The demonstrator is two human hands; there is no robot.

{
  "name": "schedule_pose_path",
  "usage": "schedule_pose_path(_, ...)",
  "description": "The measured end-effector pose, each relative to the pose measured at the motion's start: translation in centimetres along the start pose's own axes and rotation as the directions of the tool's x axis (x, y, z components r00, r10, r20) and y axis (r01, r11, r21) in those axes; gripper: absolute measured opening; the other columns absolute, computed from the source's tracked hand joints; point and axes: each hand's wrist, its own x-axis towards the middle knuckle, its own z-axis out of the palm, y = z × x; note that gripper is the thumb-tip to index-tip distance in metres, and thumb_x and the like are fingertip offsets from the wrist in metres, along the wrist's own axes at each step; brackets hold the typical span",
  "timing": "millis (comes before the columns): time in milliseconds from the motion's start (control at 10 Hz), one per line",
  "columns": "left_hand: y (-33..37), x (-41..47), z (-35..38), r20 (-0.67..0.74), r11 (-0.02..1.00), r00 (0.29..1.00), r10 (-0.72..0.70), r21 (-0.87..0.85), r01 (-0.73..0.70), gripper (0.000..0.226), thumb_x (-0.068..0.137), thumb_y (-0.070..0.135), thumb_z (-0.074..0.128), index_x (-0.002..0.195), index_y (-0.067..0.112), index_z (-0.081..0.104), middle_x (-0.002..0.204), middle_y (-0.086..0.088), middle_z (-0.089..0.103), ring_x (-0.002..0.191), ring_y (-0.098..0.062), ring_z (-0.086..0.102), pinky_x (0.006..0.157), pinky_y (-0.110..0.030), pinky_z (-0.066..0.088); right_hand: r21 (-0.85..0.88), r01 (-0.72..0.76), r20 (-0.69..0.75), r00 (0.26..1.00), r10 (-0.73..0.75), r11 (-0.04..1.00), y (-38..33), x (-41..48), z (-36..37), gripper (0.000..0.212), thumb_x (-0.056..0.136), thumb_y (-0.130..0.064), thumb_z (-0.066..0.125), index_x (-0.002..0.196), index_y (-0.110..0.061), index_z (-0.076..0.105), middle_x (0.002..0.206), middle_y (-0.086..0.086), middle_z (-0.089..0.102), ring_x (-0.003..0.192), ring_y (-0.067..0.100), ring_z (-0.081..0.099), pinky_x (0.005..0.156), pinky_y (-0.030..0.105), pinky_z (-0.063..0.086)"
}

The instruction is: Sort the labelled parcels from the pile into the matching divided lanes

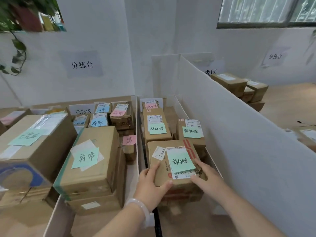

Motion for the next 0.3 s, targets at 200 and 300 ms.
schedule_pose_path(200,0.4,0.1,-1.2,0.002,0.983,1.0,0.022,0.181,-0.022,0.078,0.084,0.059,0.064,0.148,0.051,0.021,0.159,0.02,0.008,0.145,-0.017,0.022,0.115,-0.044,0.035,-0.178,0.067,-0.033,0.997,-0.074,0.982,-0.7,0.2,0.1,0.074,0.089,-0.046,0.061,0.15,-0.047,0.019,0.16,-0.018,0.008,0.147,0.009,0.006,0.12,0.04,0.016)
schedule_pose_path(300,1.2,-0.5,-2.3,-0.034,0.954,0.996,0.088,0.29,-0.075,0.078,0.087,0.056,0.062,0.151,0.047,0.017,0.161,0.02,0.005,0.148,-0.013,0.013,0.12,-0.04,0.025,-0.35,0.174,-0.043,0.979,-0.201,0.92,-2.5,0.6,0.7,0.075,0.088,-0.053,0.058,0.15,-0.045,0.016,0.16,-0.021,0.001,0.148,0.005,-0.004,0.121,0.038,0.01)
